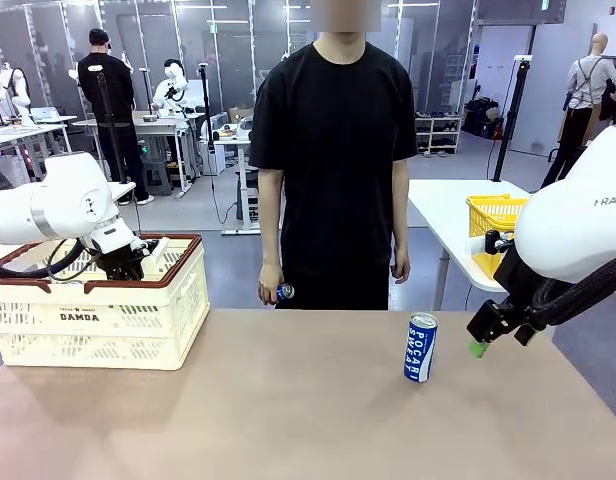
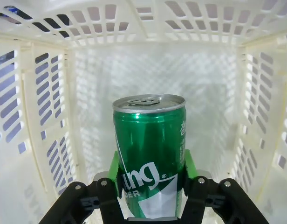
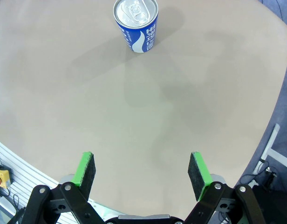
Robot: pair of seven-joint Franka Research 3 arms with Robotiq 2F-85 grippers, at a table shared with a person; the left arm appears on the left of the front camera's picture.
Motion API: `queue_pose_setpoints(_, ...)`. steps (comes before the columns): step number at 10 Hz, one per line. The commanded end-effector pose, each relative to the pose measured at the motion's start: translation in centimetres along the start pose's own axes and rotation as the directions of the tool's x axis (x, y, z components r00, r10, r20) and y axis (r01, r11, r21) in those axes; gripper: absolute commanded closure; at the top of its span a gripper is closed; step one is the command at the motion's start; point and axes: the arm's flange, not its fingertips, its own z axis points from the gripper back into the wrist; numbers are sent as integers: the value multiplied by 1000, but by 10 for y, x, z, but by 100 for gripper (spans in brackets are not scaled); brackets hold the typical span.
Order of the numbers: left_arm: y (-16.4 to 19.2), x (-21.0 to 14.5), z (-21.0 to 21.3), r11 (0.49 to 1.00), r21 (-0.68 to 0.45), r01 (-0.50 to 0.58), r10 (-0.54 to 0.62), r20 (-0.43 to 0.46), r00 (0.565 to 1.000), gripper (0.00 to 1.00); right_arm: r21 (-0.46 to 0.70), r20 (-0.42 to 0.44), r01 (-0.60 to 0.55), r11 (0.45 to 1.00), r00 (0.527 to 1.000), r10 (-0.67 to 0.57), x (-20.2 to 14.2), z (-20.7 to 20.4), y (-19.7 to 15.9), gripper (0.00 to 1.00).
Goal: Place the drinks into the Shopping basket.
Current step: Pick up one drink and place it into the Shopping basket.
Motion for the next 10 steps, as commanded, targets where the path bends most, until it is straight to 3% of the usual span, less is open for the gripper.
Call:
queue_pose_setpoints(1, 12, -5, 3, 1000, -30, -1, 1, 6, 1000, 42, 5, -3, -14, 1000, 1000, 14, 0, 1, -1, 0)
queue_pose_setpoints(10, 12, -3, -14, 997, -76, 4, -4, 0, 1000, 42, 5, -3, -14, 1000, 1000, 14, 0, 1, -1, 0)
